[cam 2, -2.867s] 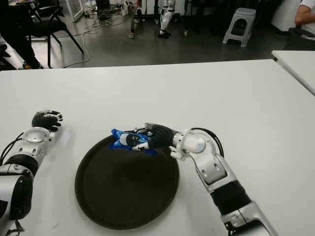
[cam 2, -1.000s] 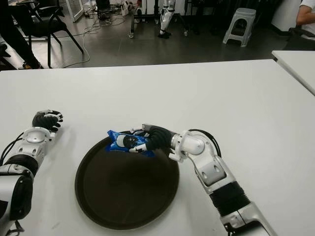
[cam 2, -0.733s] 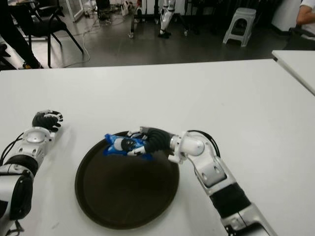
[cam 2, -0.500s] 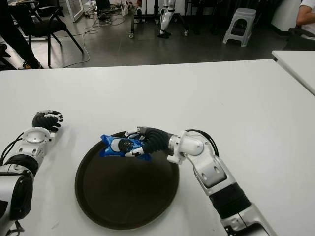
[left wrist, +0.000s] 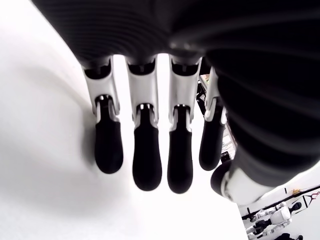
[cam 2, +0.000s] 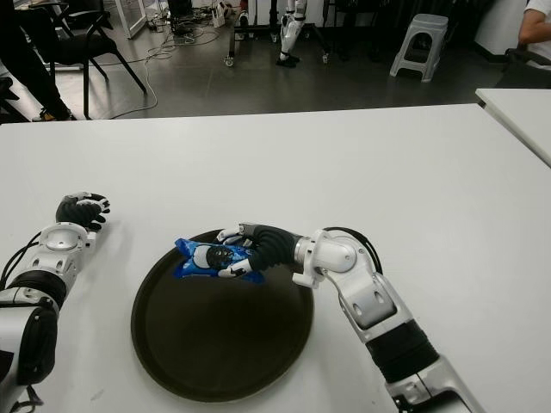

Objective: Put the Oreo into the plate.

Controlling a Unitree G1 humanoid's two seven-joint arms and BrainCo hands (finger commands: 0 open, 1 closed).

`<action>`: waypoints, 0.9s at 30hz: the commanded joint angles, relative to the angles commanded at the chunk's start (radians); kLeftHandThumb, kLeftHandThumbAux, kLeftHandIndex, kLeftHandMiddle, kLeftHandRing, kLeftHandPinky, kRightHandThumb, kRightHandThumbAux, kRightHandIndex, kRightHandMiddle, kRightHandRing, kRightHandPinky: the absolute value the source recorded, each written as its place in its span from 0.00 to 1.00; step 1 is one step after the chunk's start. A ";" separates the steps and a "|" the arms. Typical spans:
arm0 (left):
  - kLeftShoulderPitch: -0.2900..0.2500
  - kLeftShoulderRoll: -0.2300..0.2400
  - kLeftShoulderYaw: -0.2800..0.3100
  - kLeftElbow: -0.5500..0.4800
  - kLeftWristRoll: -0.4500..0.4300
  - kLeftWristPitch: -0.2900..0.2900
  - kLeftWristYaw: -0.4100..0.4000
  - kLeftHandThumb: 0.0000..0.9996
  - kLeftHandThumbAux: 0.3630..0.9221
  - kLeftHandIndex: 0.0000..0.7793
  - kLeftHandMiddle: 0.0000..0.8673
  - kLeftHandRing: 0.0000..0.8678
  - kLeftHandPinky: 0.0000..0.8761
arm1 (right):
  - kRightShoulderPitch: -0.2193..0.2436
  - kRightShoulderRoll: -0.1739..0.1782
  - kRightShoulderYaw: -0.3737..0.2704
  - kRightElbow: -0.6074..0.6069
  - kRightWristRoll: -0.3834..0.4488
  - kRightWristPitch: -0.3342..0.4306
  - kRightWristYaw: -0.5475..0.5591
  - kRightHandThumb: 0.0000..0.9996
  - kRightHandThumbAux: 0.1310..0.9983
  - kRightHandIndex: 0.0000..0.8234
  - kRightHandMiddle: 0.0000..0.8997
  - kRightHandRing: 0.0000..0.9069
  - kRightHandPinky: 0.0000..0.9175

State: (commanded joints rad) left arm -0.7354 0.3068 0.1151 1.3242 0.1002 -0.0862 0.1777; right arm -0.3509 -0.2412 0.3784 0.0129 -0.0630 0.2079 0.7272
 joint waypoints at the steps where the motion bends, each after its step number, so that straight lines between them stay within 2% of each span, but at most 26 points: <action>1: 0.000 0.000 0.000 0.000 0.000 0.000 0.000 0.69 0.63 0.54 0.68 0.71 0.67 | 0.000 0.000 0.000 0.000 0.000 0.000 0.000 0.74 0.67 0.53 0.84 0.87 0.88; 7: -0.001 0.000 -0.009 -0.001 0.012 0.005 0.005 0.69 0.64 0.54 0.67 0.70 0.65 | -0.001 0.000 0.005 0.000 -0.013 0.011 -0.016 0.74 0.67 0.53 0.85 0.88 0.88; 11: -0.001 0.000 -0.010 -0.001 0.011 0.004 0.005 0.69 0.63 0.54 0.68 0.71 0.66 | -0.004 0.000 0.012 -0.010 -0.026 0.044 -0.030 0.74 0.67 0.53 0.85 0.88 0.88; 19: 0.001 0.000 -0.012 -0.002 0.011 -0.003 0.009 0.69 0.63 0.54 0.61 0.64 0.59 | -0.004 0.002 0.013 -0.033 -0.041 0.088 -0.054 0.74 0.67 0.53 0.84 0.88 0.88; 23: 0.000 0.000 -0.013 -0.002 0.012 -0.002 0.012 0.69 0.63 0.54 0.58 0.61 0.57 | 0.001 0.012 0.010 -0.026 -0.041 0.083 -0.070 0.74 0.67 0.53 0.84 0.88 0.88; 27: 0.000 -0.001 -0.016 -0.003 0.013 0.000 0.014 0.69 0.63 0.54 0.61 0.64 0.60 | 0.004 0.022 0.011 0.011 -0.040 0.047 -0.085 0.74 0.67 0.53 0.82 0.87 0.87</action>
State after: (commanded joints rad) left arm -0.7354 0.3059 0.0994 1.3209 0.1137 -0.0862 0.1917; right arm -0.3465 -0.2197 0.3893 0.0242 -0.1032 0.2548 0.6427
